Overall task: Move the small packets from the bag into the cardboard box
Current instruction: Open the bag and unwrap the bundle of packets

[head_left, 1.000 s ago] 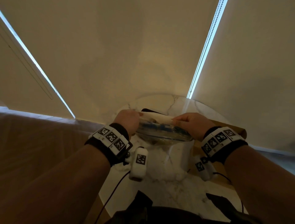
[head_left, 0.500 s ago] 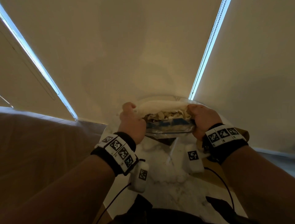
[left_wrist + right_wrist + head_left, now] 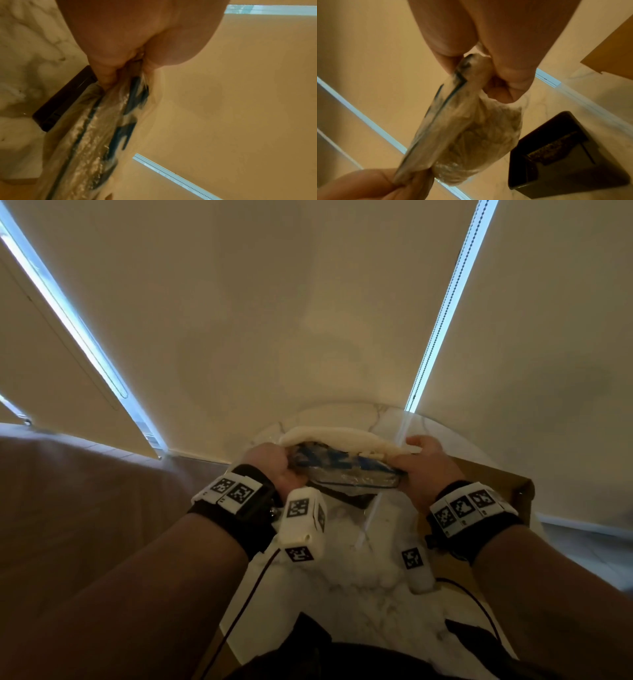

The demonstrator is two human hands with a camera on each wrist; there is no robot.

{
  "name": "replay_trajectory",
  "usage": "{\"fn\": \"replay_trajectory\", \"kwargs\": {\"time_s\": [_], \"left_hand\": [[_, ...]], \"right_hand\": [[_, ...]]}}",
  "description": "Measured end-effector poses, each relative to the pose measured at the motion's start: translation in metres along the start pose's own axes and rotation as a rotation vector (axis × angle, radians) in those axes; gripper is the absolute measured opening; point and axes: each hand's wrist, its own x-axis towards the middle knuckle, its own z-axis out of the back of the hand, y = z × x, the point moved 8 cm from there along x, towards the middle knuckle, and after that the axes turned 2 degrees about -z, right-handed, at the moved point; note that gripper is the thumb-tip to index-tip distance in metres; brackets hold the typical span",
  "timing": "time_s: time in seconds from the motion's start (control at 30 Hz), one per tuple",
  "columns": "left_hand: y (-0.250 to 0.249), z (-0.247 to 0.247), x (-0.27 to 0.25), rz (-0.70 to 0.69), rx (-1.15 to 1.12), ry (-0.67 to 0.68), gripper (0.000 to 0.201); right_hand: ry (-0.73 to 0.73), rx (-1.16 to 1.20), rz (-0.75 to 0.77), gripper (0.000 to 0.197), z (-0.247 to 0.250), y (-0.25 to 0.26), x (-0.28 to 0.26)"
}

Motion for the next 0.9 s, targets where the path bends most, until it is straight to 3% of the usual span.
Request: {"fn": "replay_trajectory", "kwargs": {"time_s": [0.03, 0.1, 0.17, 0.2, 0.33, 0.43, 0.47, 0.53, 0.63, 0.67, 0.7, 0.73, 0.77, 0.9], "left_hand": [[-0.008, 0.002, -0.005, -0.027, 0.142, -0.026, 0.044], [-0.019, 0.006, -0.012, -0.190, 0.600, -0.141, 0.047], [-0.023, -0.001, -0.011, -0.240, 0.733, -0.121, 0.044], [-0.019, -0.002, -0.015, -0.201, 0.808, -0.151, 0.042], [-0.012, -0.001, -0.034, -0.325, 0.776, -0.202, 0.044], [0.009, -0.003, -0.020, -0.220, 0.229, -0.151, 0.044], [0.013, -0.005, -0.018, -0.234, 0.192, -0.139, 0.045], [0.016, -0.014, -0.018, -0.259, 0.227, -0.093, 0.053], [0.016, -0.011, -0.013, -0.269, 0.331, -0.132, 0.023], [0.008, -0.005, -0.011, -0.337, 0.317, -0.196, 0.027], [0.006, -0.004, -0.014, -0.283, 0.350, -0.218, 0.038], [0.004, -0.003, -0.012, -0.325, 0.585, -0.219, 0.050], [0.001, -0.003, -0.004, -0.345, 0.681, -0.221, 0.058], [-0.006, 0.002, 0.014, -0.297, 0.711, -0.243, 0.058]], "right_hand": [[0.008, -0.079, -0.024, 0.058, -0.001, -0.003, 0.000], [0.081, -0.460, -0.059, 0.050, -0.009, -0.001, -0.006], [0.158, -0.809, -0.104, 0.056, -0.014, -0.008, -0.013], [0.208, -0.855, -0.136, 0.059, -0.021, -0.015, -0.012], [0.262, -1.020, 0.007, 0.066, -0.029, -0.022, 0.003], [0.205, -1.042, 0.016, 0.068, -0.023, -0.015, 0.011], [0.189, -1.046, 0.012, 0.070, -0.025, -0.015, 0.013], [0.168, -1.040, -0.024, 0.073, -0.027, -0.017, 0.016], [0.118, -1.080, 0.040, 0.060, -0.032, -0.014, 0.013], [0.100, -1.085, 0.092, 0.056, -0.035, -0.013, 0.014], [0.100, -1.095, 0.140, 0.057, -0.040, -0.009, 0.010], [0.102, -1.093, 0.171, 0.063, -0.045, -0.010, 0.013], [0.106, -1.081, 0.161, 0.069, -0.047, -0.012, 0.013], [0.013, -0.990, 0.206, 0.072, -0.037, 0.004, 0.003]]}}
